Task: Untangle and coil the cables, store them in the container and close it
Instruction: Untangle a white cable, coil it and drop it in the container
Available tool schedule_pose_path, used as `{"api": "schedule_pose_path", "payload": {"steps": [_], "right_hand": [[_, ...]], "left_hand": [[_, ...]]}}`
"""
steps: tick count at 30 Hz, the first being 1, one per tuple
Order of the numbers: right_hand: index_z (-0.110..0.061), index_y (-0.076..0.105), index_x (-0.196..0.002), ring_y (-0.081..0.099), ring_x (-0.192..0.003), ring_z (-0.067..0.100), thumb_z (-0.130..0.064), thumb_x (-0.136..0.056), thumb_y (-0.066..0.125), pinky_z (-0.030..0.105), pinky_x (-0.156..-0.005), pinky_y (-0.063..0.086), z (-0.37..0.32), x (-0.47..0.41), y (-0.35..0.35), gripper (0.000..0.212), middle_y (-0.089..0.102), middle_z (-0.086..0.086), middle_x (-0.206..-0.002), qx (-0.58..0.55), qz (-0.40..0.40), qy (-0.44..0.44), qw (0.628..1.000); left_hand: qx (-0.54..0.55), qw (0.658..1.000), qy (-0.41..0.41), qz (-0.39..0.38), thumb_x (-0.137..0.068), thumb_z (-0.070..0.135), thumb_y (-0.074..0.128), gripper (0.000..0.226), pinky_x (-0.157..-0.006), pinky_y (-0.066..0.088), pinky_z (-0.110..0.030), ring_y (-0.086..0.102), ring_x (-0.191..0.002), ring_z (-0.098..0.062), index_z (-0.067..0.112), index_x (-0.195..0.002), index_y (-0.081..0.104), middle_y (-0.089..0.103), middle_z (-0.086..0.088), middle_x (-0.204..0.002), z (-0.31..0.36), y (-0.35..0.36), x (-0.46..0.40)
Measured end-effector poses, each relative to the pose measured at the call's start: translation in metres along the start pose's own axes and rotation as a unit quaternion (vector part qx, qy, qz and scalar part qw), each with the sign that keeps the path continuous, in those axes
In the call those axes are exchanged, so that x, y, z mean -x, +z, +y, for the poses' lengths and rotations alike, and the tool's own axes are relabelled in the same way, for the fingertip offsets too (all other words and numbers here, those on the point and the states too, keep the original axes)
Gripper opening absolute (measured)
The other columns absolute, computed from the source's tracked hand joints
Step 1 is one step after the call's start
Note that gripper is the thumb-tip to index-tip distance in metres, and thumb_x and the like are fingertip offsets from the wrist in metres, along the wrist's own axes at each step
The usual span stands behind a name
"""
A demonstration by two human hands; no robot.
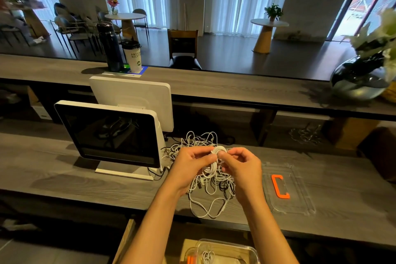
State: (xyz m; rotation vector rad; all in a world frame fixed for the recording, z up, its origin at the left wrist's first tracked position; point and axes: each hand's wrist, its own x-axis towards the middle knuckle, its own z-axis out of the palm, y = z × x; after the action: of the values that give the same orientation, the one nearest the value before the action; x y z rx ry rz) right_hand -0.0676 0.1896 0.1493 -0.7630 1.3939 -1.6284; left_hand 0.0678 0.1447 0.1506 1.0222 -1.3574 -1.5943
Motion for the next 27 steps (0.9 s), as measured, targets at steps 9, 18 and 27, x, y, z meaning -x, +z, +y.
{"api": "schedule_pose_path", "payload": {"steps": [9, 18, 27], "right_hand": [[-0.005, 0.073, -0.092, 0.071, -0.071, 0.020, 0.004, -0.081, 0.075, 0.023, -0.064, 0.056, -0.008, 0.001, -0.003, 0.015, 0.074, 0.009, -0.079, 0.008, -0.061, -0.023, 0.998], [-0.017, 0.076, -0.098, 0.060, -0.061, 0.008, -0.018, -0.092, 0.068, 0.024, -0.053, 0.048, 0.012, -0.001, 0.006, 0.010, 0.071, 0.001, -0.071, 0.092, -0.009, -0.089, 0.992], [-0.011, 0.076, -0.087, 0.057, -0.057, 0.008, -0.012, -0.095, 0.064, 0.021, -0.053, 0.046, 0.038, -0.003, 0.000, 0.014, 0.066, -0.001, -0.064, 0.114, -0.034, -0.055, 0.991]], "left_hand": [[0.053, 0.999, 0.004, 0.006, -0.088, 0.002, 0.069, 0.029, -0.074, 0.043, -0.038, 0.057, -0.086, -0.035, 0.027, -0.095, 0.081, 0.072, -0.026, -0.099, 0.003, 0.000, 0.002], [0.070, 0.997, -0.021, -0.001, -0.092, 0.001, 0.064, 0.021, -0.056, 0.050, -0.017, 0.066, -0.063, -0.004, 0.013, -0.104, 0.074, 0.074, 0.001, -0.077, 0.004, 0.001, 0.003], [0.053, 0.993, -0.099, 0.017, -0.091, 0.009, 0.068, 0.017, -0.082, 0.053, -0.026, 0.070, -0.087, -0.012, 0.020, -0.101, 0.074, 0.077, -0.001, -0.092, -0.024, -0.001, -0.002]]}}
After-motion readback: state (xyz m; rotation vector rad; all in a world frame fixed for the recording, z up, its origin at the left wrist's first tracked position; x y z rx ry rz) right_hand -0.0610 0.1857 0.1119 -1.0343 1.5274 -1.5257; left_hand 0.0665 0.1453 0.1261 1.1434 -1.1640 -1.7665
